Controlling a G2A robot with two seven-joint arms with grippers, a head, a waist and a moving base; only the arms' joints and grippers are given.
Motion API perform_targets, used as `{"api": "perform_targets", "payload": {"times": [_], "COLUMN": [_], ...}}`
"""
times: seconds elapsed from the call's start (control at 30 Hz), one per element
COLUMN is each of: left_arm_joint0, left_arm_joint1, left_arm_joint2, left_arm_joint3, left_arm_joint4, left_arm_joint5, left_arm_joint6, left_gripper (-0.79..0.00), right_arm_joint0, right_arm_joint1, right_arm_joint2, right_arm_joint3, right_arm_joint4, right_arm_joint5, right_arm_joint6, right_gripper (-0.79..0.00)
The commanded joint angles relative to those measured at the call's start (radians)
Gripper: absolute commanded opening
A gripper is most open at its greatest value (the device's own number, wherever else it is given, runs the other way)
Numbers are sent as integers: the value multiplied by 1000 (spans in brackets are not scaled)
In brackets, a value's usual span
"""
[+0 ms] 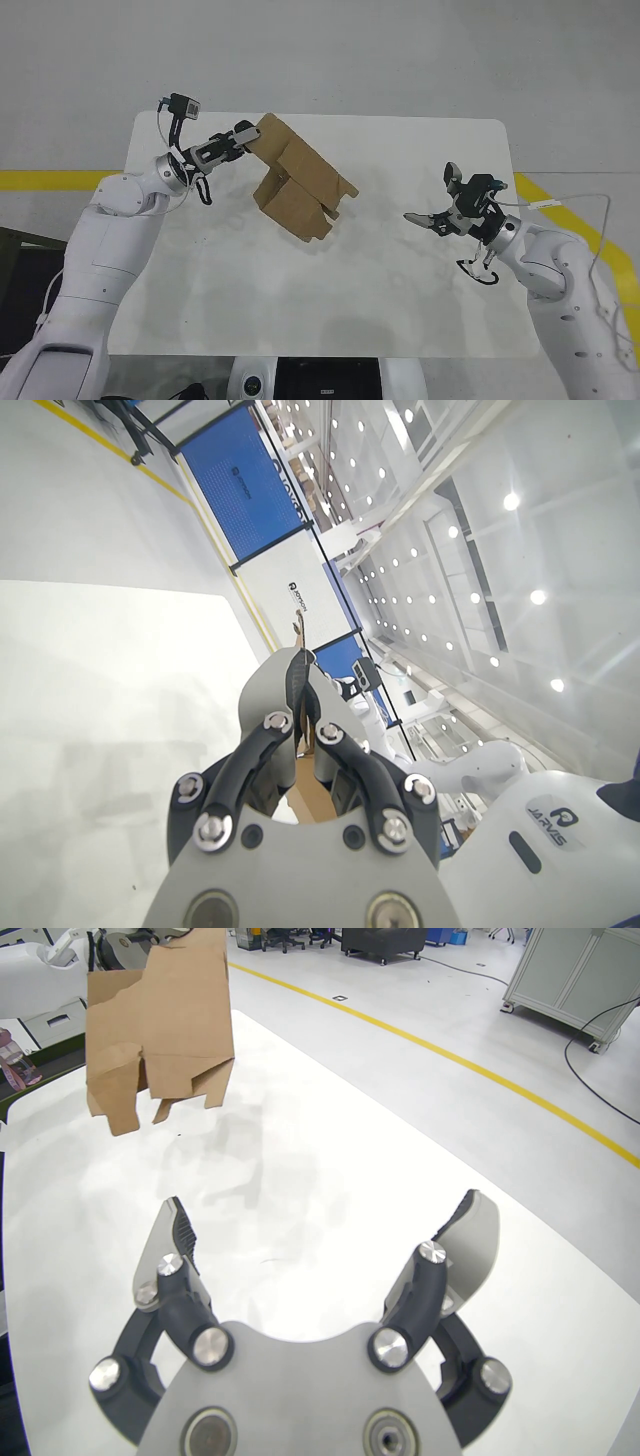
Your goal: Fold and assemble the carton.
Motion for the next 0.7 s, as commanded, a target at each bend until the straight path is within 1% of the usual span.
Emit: {"api": "perform_targets", "payload": {"times": [0.0,0.13,0.27,0.4,0.53,0.67], "left_arm_joint0": [3,6,11,11,6,-2], "left_arm_joint1": [-4,-11,-17,-20,-24,-28], "left_arm_joint2": [17,45,63,74,84,104], "left_arm_joint3": [-8,-30,-55,-63,-60,-69], "left_arm_joint4": [23,33,8,1,-19,-39], "left_arm_joint5": [-31,-64,-87,-120,-135,-127], "left_arm_joint6": [-5,-16,-40,-72,-92,-114], "left_gripper": [-785,-785,-785,-785,-785,-785], "right_arm_joint0": [0,-13,0,41,92,149], "right_arm_joint1": [0,-3,-10,-19,-26,-33], "right_arm_joint2": [0,-23,-79,-142,-211,-272], "right_arm_joint3": [0,6,50,105,157,207], "right_arm_joint4": [0,78,253,436,579,700], "right_arm_joint5": [0,15,8,1,-14,-38], "right_arm_joint6": [0,4,47,86,157,227], "right_gripper": [0,0,0,0,0,0]}}
